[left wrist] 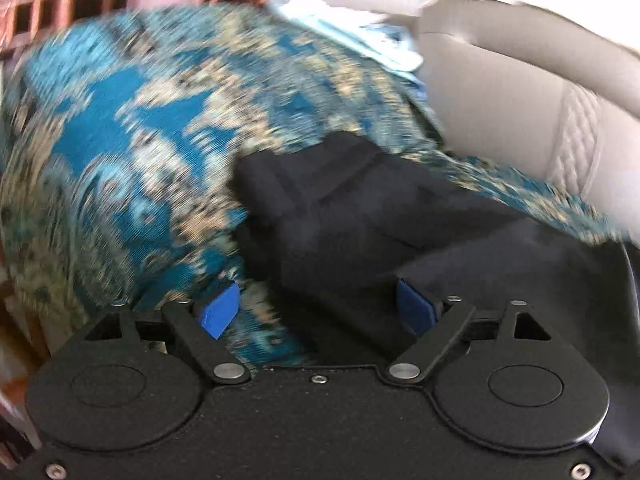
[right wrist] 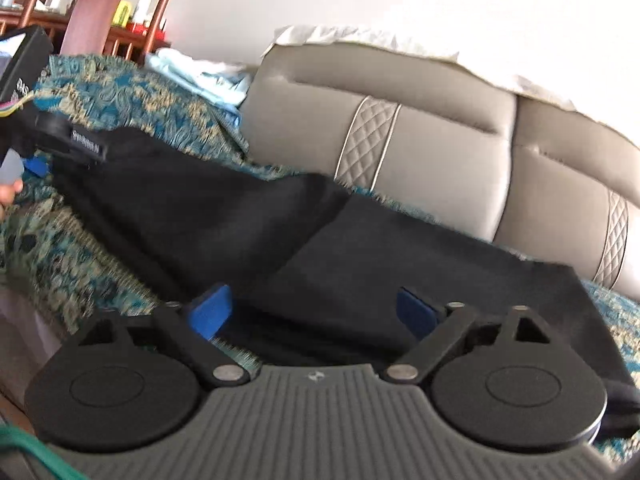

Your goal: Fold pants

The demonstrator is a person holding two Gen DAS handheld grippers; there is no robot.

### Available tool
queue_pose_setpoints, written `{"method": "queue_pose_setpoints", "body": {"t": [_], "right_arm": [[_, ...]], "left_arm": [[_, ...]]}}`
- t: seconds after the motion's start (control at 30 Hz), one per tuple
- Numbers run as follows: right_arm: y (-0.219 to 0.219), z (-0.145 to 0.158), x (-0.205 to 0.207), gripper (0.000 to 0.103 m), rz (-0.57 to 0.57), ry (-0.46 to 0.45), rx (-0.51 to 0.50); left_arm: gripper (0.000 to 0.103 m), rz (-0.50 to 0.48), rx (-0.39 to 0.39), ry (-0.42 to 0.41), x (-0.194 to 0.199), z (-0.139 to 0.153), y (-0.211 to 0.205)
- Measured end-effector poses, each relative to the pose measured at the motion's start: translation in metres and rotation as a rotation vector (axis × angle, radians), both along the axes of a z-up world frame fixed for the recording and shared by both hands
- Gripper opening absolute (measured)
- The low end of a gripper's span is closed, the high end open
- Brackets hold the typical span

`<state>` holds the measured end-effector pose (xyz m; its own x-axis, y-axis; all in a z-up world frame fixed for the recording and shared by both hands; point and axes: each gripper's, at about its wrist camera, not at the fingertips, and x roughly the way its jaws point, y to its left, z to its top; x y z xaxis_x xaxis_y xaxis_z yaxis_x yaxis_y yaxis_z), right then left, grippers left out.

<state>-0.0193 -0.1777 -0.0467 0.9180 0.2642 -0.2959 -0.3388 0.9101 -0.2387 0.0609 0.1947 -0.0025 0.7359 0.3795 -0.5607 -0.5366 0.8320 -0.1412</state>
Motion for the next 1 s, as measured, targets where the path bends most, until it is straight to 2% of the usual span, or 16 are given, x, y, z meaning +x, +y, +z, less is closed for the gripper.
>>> {"method": "queue_pose_setpoints", "body": {"t": [0.07,0.2,0.33,0.43,0.53,0.67,0.87,0.9,0.93,0.97,1.0], "right_arm": [[-0.002,0.001,0.003,0.086,-0.008,0.031,0.052],[-0.003,0.006,0.016,0.054,-0.023,0.077,0.122],[0.009,0.002,0.015,0.036,-0.036,0.044,0.051],[0.015,0.002,0.014,0.026,-0.040,0.040,0.047],[0.015,0.007,0.019,0.013,-0.053,0.059,0.105],[0.018,0.015,0.026,0.011,-0.029,0.097,0.177],[0.013,0.016,0.025,0.012,-0.061,0.056,0.174],[0.012,0.016,0.024,0.028,-0.060,0.047,0.160],[0.010,0.016,0.021,0.055,-0.052,0.030,0.145],[0.008,0.017,0.018,0.069,-0.032,0.023,0.136],[0.006,0.018,0.014,0.088,-0.018,0.014,0.128]], "left_arm": [[0.086,0.021,-0.008,-0.001,-0.002,0.000,0.007],[0.086,0.014,0.017,0.003,-0.003,-0.002,0.007],[0.086,0.014,0.028,-0.001,-0.003,-0.003,0.005],[0.086,0.015,0.027,0.000,-0.004,-0.003,0.004],[0.086,0.016,0.028,-0.002,-0.006,-0.003,0.003],[0.086,0.018,0.027,-0.005,-0.005,-0.003,0.003],[0.084,0.018,0.004,-0.016,-0.006,-0.002,0.003],[0.084,0.021,0.000,-0.020,-0.007,-0.002,0.003],[0.084,0.023,-0.004,-0.026,-0.007,-0.001,0.002],[0.084,0.024,-0.010,-0.033,-0.008,-0.001,0.002],[0.084,0.022,-0.018,-0.042,-0.009,0.000,0.002]]}}
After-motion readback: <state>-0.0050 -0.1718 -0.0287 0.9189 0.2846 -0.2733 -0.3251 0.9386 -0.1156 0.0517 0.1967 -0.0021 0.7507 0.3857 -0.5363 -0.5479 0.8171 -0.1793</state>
